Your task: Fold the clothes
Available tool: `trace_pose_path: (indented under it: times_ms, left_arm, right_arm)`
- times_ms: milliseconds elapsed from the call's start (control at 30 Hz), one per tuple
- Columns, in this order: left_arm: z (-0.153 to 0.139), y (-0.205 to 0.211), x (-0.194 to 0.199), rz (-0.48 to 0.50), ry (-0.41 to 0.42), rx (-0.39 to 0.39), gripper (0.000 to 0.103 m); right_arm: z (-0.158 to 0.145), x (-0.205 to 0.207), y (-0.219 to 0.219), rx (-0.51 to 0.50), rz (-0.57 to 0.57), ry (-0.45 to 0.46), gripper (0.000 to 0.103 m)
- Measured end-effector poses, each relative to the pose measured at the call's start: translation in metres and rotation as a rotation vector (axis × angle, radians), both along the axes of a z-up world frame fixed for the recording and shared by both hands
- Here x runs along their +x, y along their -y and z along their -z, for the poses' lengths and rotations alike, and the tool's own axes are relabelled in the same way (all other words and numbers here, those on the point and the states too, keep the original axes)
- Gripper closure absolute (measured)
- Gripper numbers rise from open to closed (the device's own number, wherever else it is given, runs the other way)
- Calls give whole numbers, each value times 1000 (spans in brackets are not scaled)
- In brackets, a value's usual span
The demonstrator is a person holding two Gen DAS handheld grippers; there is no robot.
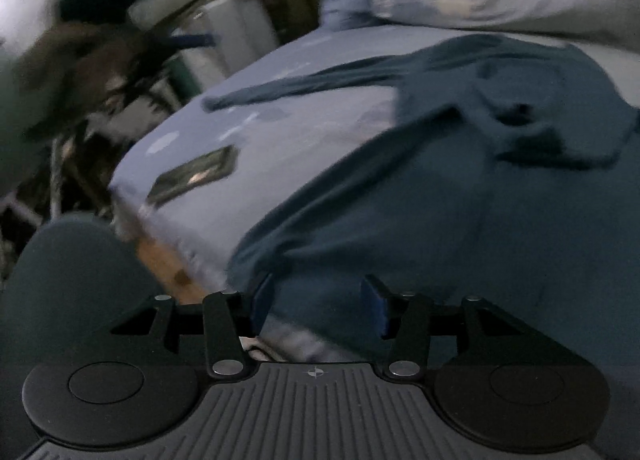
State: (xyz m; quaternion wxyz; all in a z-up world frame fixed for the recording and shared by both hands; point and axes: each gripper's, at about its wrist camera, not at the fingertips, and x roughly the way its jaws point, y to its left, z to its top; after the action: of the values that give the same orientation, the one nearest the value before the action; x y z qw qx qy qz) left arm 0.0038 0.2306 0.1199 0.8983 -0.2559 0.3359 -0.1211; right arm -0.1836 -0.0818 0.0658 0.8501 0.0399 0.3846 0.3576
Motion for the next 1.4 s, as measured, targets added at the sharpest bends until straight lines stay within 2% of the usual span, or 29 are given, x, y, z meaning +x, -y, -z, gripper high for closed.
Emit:
trace_pose_path:
  times_ms: [167,233,367,467,533,667,767,833,867,900,1100,1267,1400]
  left_arm:
    - [52,18,72,8,-122,-80,12]
    - [74,21,97,-20,-166,-127,17]
    - [113,17,130,-103,-236,-264,21]
    - [134,20,153,-128,-276,-308,22]
    - [144,22,165,-139,-289,-312,22]
    - [150,24,179,-164,-256,-316,23]
    - [148,26,189,-188,-250,-290,37]
    - [148,25,195,-203,-258,-260,62]
    - [148,23,196,-212,-267,-242,72]
    - [149,20,197,-222,-273,-229,91]
    - [138,0,211,-265,-193,-206,94]
    - [135,3,242,-246,-205,-145,94]
    - [139,5,246,-244,-200,-147,94]
  right_arm:
    - [1,-3,-12,-13,-67,-3,50]
    - [2,1,-12,-2,-57,-16,50]
    - [6,12,-3,14,-9,-40,50]
    - [9,21,6,35,25,-60,50]
    - [11,25,10,46,35,-70,50]
    - [17,31,16,70,46,-98,50]
    - [22,36,13,75,37,-114,50]
    - [24,39,10,78,29,-125,50]
    - [25,40,8,78,24,-129,50]
    - [26,40,4,76,15,-131,50]
    - [33,40,-6,60,-27,-143,50]
    - [41,43,-4,57,-24,-175,50]
    - [42,43,-4,63,-33,-180,50]
